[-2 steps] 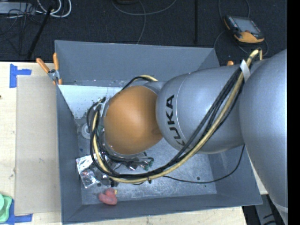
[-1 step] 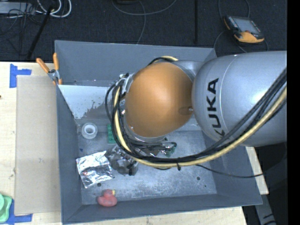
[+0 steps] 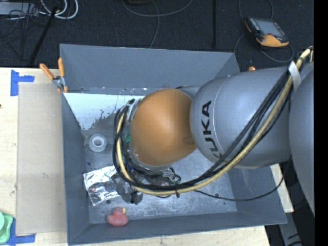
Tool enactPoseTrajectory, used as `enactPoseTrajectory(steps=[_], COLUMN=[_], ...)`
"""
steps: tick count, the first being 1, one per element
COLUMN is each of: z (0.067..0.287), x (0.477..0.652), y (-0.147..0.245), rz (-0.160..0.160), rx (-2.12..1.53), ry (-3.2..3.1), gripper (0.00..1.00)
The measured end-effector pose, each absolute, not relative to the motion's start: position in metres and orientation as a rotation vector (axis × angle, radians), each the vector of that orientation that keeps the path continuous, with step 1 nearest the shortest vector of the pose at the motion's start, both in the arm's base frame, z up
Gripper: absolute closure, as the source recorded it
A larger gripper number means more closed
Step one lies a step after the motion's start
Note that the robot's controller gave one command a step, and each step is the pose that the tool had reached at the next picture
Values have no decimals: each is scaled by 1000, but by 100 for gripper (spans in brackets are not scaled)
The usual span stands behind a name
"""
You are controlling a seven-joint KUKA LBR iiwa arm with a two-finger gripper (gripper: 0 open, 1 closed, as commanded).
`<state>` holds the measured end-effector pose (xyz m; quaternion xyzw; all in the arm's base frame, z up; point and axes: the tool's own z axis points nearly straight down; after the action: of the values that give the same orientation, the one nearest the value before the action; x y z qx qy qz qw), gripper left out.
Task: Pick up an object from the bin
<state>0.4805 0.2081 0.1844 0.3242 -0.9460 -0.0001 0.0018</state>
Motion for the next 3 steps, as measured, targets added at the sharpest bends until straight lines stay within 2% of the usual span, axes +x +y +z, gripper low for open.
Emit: enactPoseTrajectory(steps=[1, 2, 3], z=[179, 179, 65], x=[490, 490, 534], y=[234, 234, 240], rz=[-1, -1, 2], rx=[767, 766, 604], ry=[-3047, -3047, -3076], gripper=[100, 0, 0])
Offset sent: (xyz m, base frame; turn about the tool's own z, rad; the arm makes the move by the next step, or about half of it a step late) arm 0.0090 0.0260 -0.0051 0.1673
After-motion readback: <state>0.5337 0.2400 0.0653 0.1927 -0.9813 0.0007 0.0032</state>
